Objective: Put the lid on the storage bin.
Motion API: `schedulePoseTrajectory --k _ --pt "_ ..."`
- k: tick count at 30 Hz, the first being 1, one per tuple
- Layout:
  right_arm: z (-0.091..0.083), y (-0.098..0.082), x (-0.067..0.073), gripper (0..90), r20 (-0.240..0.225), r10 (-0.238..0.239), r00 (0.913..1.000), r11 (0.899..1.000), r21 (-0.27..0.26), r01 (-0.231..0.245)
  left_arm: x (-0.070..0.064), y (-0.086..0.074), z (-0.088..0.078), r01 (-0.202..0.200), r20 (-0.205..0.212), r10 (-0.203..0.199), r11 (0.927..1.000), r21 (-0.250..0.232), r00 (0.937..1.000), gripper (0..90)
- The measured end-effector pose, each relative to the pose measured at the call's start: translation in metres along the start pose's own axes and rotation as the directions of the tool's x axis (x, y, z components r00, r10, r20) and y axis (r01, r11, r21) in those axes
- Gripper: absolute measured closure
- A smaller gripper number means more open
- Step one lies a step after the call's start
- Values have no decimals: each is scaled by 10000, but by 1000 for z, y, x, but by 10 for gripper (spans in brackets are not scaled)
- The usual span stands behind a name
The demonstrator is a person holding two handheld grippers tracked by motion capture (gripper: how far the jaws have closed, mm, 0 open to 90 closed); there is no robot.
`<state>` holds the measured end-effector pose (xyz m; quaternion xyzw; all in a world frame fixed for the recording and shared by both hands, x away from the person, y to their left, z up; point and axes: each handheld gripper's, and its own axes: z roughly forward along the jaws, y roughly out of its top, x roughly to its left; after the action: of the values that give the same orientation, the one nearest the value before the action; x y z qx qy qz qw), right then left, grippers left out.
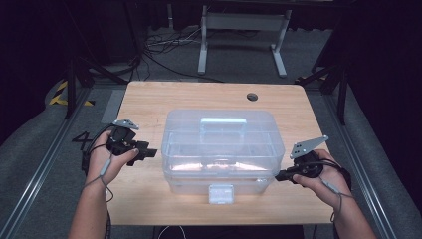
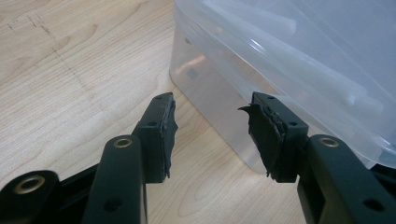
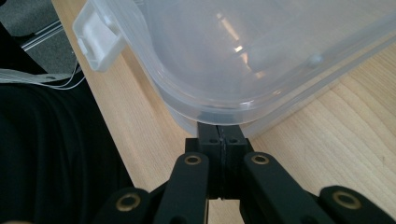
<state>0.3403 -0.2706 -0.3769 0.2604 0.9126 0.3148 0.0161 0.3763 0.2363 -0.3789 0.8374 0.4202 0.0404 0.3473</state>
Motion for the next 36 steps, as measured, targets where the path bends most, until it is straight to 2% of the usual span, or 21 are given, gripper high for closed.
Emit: schedulePoseTrajectory --k 14,36 --pt "0 -2 1 900 -30 -20 10000 9999 130 20 1 2 1 -67 12 67 10000 5 10000 514" --pt "3 -5 1 900 -98 -15 10000 9969 789 22 1 2 1 -21 58 21 10000 57 10000 514"
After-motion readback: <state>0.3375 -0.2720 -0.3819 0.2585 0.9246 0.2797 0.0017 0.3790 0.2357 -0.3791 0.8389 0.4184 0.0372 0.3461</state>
